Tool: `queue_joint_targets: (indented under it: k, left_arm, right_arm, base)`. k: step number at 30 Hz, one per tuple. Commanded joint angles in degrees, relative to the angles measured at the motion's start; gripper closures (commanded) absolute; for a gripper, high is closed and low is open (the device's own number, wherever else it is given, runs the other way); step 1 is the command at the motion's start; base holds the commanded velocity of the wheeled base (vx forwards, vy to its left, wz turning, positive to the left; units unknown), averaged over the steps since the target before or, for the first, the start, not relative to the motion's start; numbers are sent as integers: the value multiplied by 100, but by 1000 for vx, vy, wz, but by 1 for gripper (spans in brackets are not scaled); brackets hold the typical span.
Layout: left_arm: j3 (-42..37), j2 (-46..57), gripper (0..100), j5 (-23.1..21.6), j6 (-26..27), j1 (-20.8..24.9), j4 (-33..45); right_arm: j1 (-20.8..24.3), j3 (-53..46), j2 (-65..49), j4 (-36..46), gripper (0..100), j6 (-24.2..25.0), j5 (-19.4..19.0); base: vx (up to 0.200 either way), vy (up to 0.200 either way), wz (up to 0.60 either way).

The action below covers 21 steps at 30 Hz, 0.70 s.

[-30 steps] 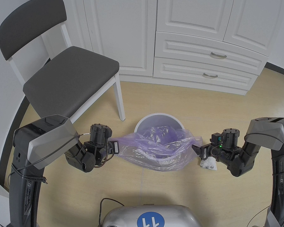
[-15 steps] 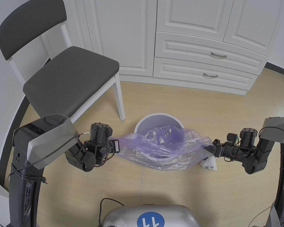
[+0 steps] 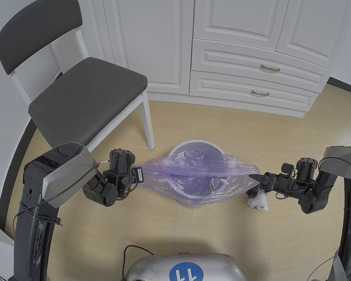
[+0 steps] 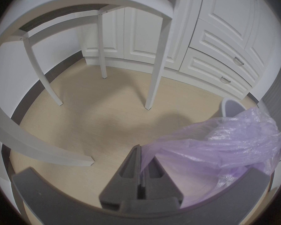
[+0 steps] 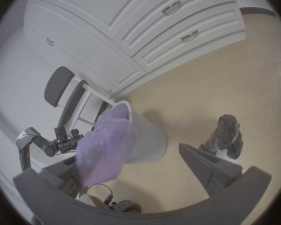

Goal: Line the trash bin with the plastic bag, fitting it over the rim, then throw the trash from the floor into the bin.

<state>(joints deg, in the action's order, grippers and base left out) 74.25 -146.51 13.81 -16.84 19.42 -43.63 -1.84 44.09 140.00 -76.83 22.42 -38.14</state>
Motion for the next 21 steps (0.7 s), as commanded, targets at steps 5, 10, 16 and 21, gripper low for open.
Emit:
queue_joint_targets:
  k: [5, 10, 16, 21]
  left_arm:
    - [160, -124, 100, 16, -171, -35, -5]
    - [116, -27, 100, 16, -189, 0, -5]
    - [45, 70, 100, 16, -206, 44, -5]
    - [19, 105, 100, 16, -232, 80, -5]
  right_arm:
    - [-106, 12, -7, 1, 0, -9, -53]
    - [-229, 20, -113, -8, 0, -9, -70]
    - [-466, 99, -166, -122, 0, -27, -97]
    - [-686, 108, -324, -412, 0, 26, -202]
  base:
    - [0, 0, 0]
    - [0, 0, 0]
    - [0, 0, 0]
    - [0, 0, 0]
